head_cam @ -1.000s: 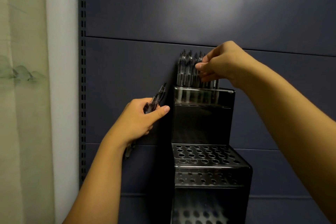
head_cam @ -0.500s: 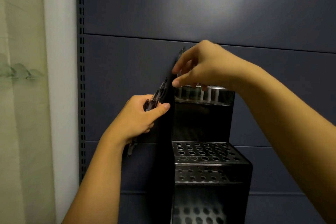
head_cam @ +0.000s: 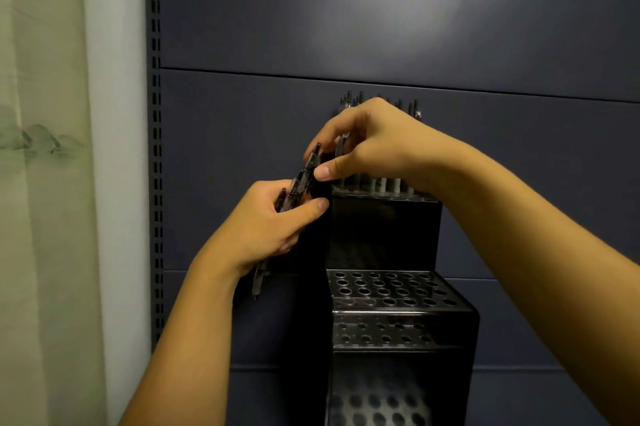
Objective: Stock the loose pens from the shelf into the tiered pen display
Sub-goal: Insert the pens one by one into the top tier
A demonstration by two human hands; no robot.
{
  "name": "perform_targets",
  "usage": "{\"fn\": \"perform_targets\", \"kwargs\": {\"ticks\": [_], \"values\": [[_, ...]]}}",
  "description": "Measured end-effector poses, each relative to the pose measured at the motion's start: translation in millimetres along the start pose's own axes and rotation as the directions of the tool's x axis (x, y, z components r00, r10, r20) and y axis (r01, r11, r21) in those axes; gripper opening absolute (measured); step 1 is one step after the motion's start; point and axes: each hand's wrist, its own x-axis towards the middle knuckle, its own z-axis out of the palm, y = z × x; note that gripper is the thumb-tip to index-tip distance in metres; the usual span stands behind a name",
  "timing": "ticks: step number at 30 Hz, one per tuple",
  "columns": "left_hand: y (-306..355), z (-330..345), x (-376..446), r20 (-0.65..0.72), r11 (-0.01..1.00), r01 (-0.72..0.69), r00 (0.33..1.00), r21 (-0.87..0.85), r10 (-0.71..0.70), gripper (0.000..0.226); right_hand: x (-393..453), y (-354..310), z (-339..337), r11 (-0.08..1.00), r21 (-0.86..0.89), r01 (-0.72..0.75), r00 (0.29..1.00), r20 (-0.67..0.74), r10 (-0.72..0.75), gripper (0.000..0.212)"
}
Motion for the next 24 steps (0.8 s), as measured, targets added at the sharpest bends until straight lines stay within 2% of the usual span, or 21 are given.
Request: {"fn": "perform_targets", "kwargs": {"ticks": [6,10,12,15,16,18,21,24], "values": [[-5.7,2.2,3.7,-0.036,0.998,0.024,0.999,0.065,-0.022,0.037,-5.9,0.3,-6.4,0.968,0.250,-0.008,0.991,-0.125,0.041,0.004],[-8.1,2.1,4.9,-0.038,0.998,0.042,0.998,0.036,-0.041,0.033,-4.2,-5.4,-24.2,0.811,0.581,0.065,0.974,-0.215,0.076,0.013],[-8.5,1.7,4.7,-0.030,0.998,0.041,0.999,0.048,-0.039,0.033,-3.5,-7.7,-35.5,0.746,0.658,0.107,0.956,-0.273,0.104,0.014],[-9.7,1.3,4.3,-0.036,0.997,0.049,0.998,0.052,-0.047,0.033,-5.9,-9.9,-52.6,0.770,0.622,0.141,0.914,-0.380,0.140,0.003],[-10.1,1.0,4.2,-0.039,0.997,0.053,0.998,0.052,-0.051,0.034,-6.9,-9.1,-58.6,0.798,0.588,0.134,0.899,-0.411,0.152,0.009],[-10.8,0.1,4.1,-0.045,0.997,0.057,0.997,0.054,-0.055,0.034,-7.3,-4.7,-69.0,0.869,0.485,0.097,0.866,-0.471,0.167,0.019],[-11.5,-0.6,4.4,-0.051,0.996,0.059,0.997,0.061,-0.056,0.034,-2.2,5.6,-77.7,0.946,0.323,0.014,0.830,-0.531,0.169,0.012],[-11.6,0.1,5.1,-0.047,0.996,0.062,0.997,0.064,-0.059,0.033,3.3,14.9,-77.2,0.958,0.284,-0.040,0.821,-0.538,0.194,0.006]]}}
